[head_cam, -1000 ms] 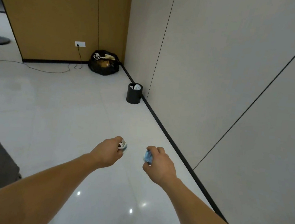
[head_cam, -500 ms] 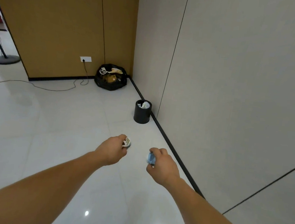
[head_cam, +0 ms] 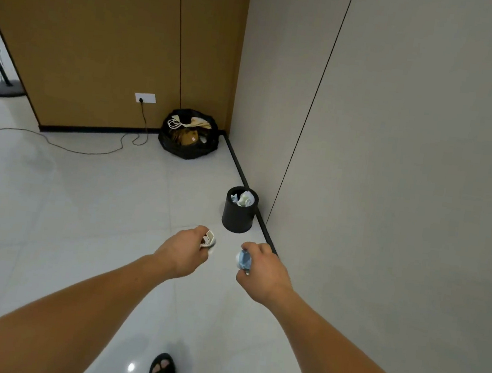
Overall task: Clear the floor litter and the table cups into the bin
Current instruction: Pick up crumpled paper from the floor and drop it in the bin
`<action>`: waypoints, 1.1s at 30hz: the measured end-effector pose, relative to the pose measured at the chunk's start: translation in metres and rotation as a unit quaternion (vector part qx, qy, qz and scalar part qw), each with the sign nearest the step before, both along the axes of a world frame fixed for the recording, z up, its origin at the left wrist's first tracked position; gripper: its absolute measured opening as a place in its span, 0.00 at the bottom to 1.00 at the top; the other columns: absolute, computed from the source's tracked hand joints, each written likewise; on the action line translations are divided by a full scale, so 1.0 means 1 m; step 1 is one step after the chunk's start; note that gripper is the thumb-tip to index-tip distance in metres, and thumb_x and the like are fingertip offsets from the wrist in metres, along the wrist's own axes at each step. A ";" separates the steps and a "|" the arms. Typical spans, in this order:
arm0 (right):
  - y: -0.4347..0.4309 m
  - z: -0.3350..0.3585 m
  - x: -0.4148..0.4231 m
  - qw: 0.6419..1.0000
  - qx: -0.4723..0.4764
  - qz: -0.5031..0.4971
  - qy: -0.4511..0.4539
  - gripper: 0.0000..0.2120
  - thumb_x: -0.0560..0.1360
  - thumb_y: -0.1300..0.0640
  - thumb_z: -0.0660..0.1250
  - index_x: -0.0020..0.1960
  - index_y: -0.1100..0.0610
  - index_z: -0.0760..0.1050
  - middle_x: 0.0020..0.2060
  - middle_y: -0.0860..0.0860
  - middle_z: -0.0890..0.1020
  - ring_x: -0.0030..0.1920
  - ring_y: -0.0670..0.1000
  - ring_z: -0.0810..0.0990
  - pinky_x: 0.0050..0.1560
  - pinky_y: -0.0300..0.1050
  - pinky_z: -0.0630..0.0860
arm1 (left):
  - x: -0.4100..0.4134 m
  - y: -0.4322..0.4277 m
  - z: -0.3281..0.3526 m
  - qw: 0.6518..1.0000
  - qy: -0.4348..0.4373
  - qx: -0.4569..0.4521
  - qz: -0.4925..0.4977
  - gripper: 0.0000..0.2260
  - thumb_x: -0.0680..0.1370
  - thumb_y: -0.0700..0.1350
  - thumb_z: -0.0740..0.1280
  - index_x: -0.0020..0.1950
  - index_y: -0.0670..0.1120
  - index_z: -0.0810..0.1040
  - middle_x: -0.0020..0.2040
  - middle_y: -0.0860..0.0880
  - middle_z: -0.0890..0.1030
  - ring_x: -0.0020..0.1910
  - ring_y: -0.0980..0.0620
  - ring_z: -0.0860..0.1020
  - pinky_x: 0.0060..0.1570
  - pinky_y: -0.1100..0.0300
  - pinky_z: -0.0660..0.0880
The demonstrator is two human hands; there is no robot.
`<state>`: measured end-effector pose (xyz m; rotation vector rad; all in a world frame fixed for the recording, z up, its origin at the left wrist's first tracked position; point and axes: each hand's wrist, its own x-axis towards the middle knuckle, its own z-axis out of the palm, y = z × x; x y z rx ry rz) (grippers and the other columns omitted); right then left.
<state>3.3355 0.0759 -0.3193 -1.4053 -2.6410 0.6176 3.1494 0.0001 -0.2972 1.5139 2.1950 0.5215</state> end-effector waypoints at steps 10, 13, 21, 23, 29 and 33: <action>0.204 -0.005 -0.102 0.998 -0.016 -0.058 -0.007 0.27 0.75 0.52 0.65 0.72 0.48 0.64 0.67 0.51 0.68 0.61 0.55 0.74 0.58 0.45 0.72 | -0.114 0.227 -0.010 0.999 -0.014 -0.018 -0.041 0.13 0.79 0.51 0.63 0.60 0.47 0.72 0.52 0.46 0.79 0.46 0.46 0.77 0.47 0.54 0.75; 0.254 -0.014 -0.119 0.998 -0.037 -0.050 -0.024 0.28 0.75 0.52 0.65 0.73 0.48 0.63 0.67 0.51 0.68 0.62 0.55 0.73 0.59 0.46 0.72 | -0.131 0.288 -0.018 0.998 -0.016 -0.035 -0.048 0.12 0.78 0.48 0.63 0.60 0.46 0.72 0.53 0.45 0.80 0.47 0.45 0.77 0.47 0.54 0.75; 0.444 -0.041 -0.171 0.997 -0.056 -0.029 -0.033 0.27 0.75 0.53 0.65 0.73 0.50 0.64 0.67 0.53 0.68 0.62 0.57 0.73 0.60 0.49 0.73 | -0.171 0.454 -0.052 0.997 -0.040 -0.061 -0.027 0.13 0.79 0.48 0.63 0.62 0.47 0.72 0.54 0.46 0.80 0.48 0.46 0.78 0.47 0.57 0.75; 0.486 -0.042 -0.184 0.997 -0.068 -0.019 -0.040 0.27 0.75 0.53 0.65 0.73 0.50 0.63 0.67 0.53 0.68 0.61 0.57 0.73 0.60 0.50 0.73 | -0.184 0.489 -0.055 0.996 -0.049 -0.072 -0.011 0.12 0.79 0.48 0.62 0.61 0.46 0.72 0.53 0.45 0.80 0.47 0.46 0.78 0.46 0.56 0.75; 0.593 -0.054 -0.223 0.995 -0.086 0.016 -0.052 0.28 0.75 0.53 0.67 0.73 0.51 0.64 0.68 0.53 0.68 0.64 0.56 0.72 0.63 0.49 0.72 | -0.215 0.581 -0.076 0.992 -0.075 -0.094 0.035 0.11 0.79 0.47 0.61 0.60 0.46 0.71 0.50 0.45 0.80 0.43 0.47 0.77 0.39 0.59 0.71; 0.655 -0.083 -0.253 0.991 -0.111 0.012 -0.070 0.28 0.75 0.53 0.67 0.73 0.51 0.64 0.68 0.53 0.68 0.64 0.56 0.71 0.62 0.48 0.72 | -0.242 0.638 -0.116 0.986 -0.099 -0.133 0.030 0.13 0.78 0.47 0.62 0.62 0.45 0.71 0.54 0.45 0.80 0.48 0.46 0.78 0.46 0.56 0.75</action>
